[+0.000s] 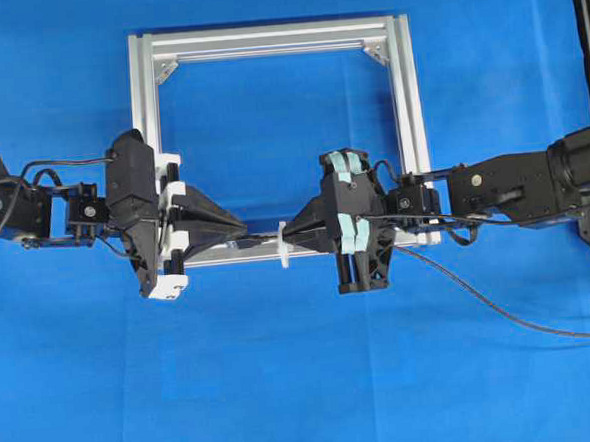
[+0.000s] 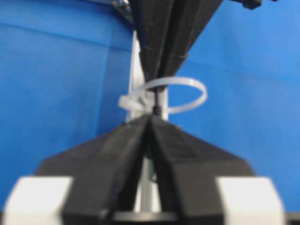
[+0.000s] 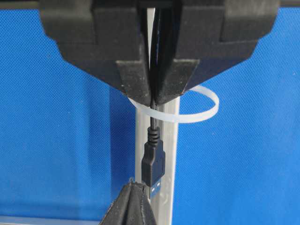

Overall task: Insert the wire through the string loop located in the center.
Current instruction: 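Grasp the plug end emerging from the loop with the left gripper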

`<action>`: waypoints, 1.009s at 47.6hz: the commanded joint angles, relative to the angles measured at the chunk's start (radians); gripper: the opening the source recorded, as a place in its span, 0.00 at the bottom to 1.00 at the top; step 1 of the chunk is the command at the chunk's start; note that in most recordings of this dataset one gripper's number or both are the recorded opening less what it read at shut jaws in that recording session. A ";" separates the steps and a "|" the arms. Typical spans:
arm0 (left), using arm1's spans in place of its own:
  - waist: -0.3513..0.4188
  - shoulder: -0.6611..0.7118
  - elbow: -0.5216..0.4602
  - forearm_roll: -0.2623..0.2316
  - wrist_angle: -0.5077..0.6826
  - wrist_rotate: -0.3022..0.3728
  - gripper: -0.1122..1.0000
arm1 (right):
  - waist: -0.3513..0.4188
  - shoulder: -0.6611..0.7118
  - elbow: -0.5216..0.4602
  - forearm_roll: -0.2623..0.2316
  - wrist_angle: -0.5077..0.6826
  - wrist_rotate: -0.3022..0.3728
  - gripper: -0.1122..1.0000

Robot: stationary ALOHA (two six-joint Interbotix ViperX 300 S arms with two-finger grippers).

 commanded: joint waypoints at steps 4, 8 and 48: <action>0.000 -0.017 -0.018 0.003 -0.003 0.009 0.38 | -0.003 -0.014 -0.017 -0.002 -0.006 -0.003 0.08; -0.005 -0.017 -0.020 0.003 -0.003 0.017 0.62 | -0.003 -0.014 -0.017 -0.002 -0.006 -0.003 0.08; -0.003 0.114 -0.098 0.003 0.040 0.018 0.91 | -0.005 -0.015 -0.011 -0.003 -0.003 -0.005 0.08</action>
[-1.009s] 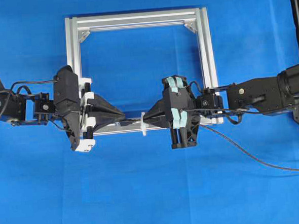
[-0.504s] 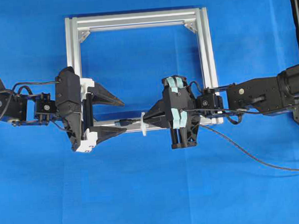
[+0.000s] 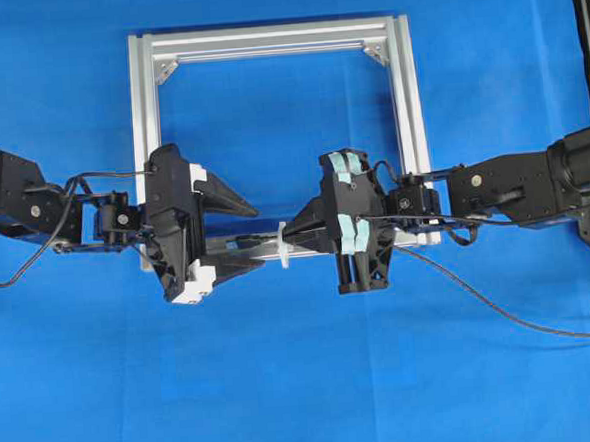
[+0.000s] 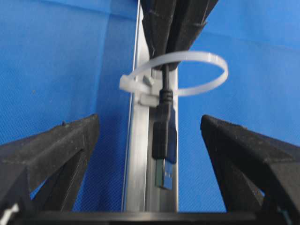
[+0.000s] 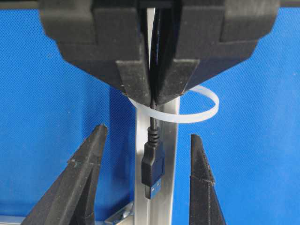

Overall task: Insert the wire through the string loop located in the center.
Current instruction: 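Grasp the plug end emerging from the loop with the left gripper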

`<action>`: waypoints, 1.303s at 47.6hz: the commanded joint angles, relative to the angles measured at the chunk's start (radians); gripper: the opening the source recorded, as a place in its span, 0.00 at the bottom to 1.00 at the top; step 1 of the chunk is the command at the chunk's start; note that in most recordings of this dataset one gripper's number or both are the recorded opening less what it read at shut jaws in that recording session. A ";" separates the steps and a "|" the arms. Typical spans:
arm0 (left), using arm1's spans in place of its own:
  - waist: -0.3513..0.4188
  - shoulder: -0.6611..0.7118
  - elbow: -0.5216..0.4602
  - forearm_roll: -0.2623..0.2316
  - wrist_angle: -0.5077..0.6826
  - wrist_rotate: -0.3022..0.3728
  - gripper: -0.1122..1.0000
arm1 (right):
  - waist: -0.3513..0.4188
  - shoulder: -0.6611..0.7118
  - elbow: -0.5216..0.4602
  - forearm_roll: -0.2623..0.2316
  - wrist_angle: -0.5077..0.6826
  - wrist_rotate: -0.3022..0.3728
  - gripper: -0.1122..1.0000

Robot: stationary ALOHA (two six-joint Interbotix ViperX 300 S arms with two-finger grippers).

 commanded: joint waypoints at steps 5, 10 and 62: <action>-0.002 -0.014 -0.015 0.003 -0.005 0.002 0.91 | -0.003 -0.015 -0.011 -0.002 -0.005 -0.003 0.08; -0.002 -0.014 -0.015 0.003 -0.005 0.002 0.91 | -0.003 -0.014 -0.011 -0.002 -0.003 -0.002 0.08; -0.005 -0.012 -0.020 0.003 0.081 0.003 0.16 | -0.003 -0.015 -0.011 -0.005 -0.005 -0.003 0.08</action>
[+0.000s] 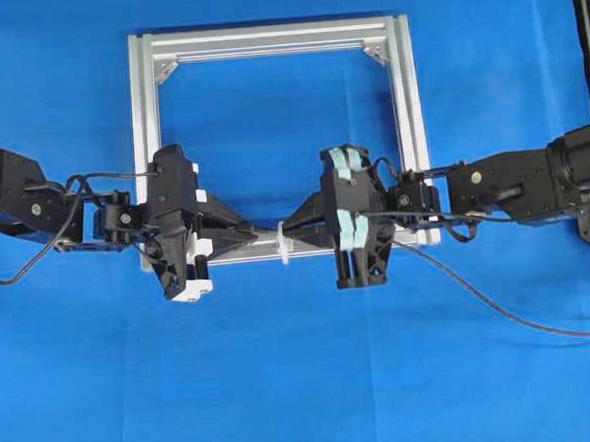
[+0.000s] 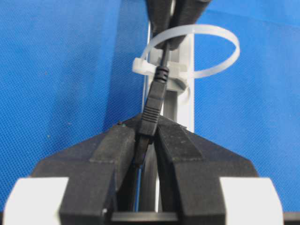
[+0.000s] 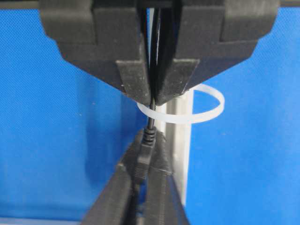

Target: Insert the wire through the string loop located in the center.

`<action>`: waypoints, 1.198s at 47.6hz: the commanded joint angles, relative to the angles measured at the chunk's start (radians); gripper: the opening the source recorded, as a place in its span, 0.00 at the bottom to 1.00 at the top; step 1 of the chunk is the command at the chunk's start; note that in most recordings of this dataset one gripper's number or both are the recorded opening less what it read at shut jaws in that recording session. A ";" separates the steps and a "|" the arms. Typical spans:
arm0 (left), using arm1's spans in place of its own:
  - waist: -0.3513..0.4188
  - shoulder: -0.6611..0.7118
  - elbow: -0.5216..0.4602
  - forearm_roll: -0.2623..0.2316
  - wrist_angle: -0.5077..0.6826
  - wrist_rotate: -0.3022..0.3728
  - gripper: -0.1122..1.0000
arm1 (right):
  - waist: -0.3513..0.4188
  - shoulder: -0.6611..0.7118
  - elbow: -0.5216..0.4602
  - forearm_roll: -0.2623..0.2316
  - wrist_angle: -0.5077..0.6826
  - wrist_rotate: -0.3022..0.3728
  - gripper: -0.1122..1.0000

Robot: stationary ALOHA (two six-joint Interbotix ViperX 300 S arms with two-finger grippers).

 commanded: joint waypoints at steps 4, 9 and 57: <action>-0.008 -0.011 -0.017 0.003 -0.005 -0.003 0.16 | 0.006 -0.015 -0.011 -0.005 -0.003 -0.003 0.08; -0.008 -0.011 -0.018 0.003 -0.005 -0.002 0.16 | 0.006 -0.015 -0.011 -0.006 -0.003 -0.003 0.08; -0.008 -0.029 0.023 0.003 -0.009 -0.003 0.16 | 0.006 -0.028 -0.003 -0.003 0.014 0.003 0.94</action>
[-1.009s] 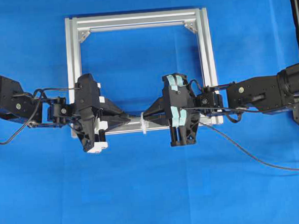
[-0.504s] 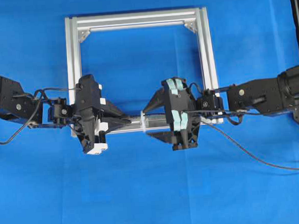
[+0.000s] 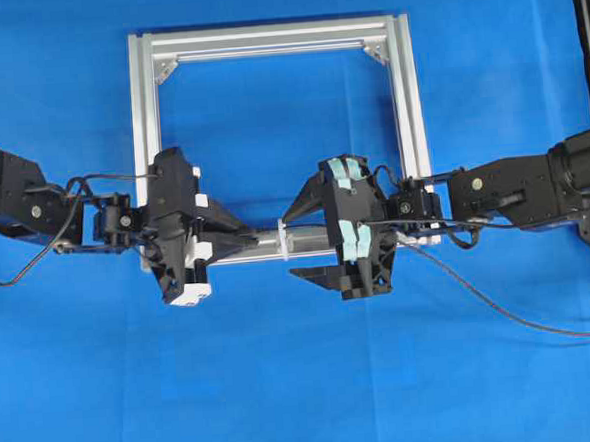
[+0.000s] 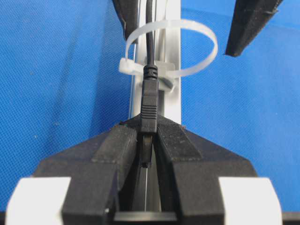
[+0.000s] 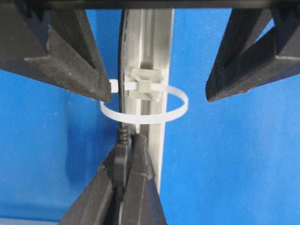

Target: Insert the wire through the string loop located in the center.

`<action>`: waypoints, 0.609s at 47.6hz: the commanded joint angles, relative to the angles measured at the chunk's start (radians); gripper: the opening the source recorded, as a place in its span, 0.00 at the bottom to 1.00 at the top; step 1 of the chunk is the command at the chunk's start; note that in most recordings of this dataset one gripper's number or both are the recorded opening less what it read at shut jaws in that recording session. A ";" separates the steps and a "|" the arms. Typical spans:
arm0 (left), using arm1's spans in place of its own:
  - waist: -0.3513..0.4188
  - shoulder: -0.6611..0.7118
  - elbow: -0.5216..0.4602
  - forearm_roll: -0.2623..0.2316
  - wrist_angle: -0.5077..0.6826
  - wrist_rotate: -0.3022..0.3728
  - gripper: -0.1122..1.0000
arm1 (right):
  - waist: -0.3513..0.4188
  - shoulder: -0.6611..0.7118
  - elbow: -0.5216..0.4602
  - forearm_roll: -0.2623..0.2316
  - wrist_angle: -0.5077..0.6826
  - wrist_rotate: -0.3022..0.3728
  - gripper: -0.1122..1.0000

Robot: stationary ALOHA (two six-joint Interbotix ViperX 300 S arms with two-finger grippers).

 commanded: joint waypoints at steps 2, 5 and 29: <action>-0.002 -0.034 0.023 0.002 -0.015 -0.003 0.16 | -0.009 -0.032 0.000 0.002 -0.002 0.000 0.94; -0.002 -0.046 0.049 0.002 -0.035 -0.005 0.16 | -0.009 -0.041 0.006 0.000 -0.002 0.000 0.94; -0.002 -0.210 0.288 0.002 -0.060 -0.021 0.16 | -0.009 -0.074 0.046 0.000 -0.002 -0.002 0.94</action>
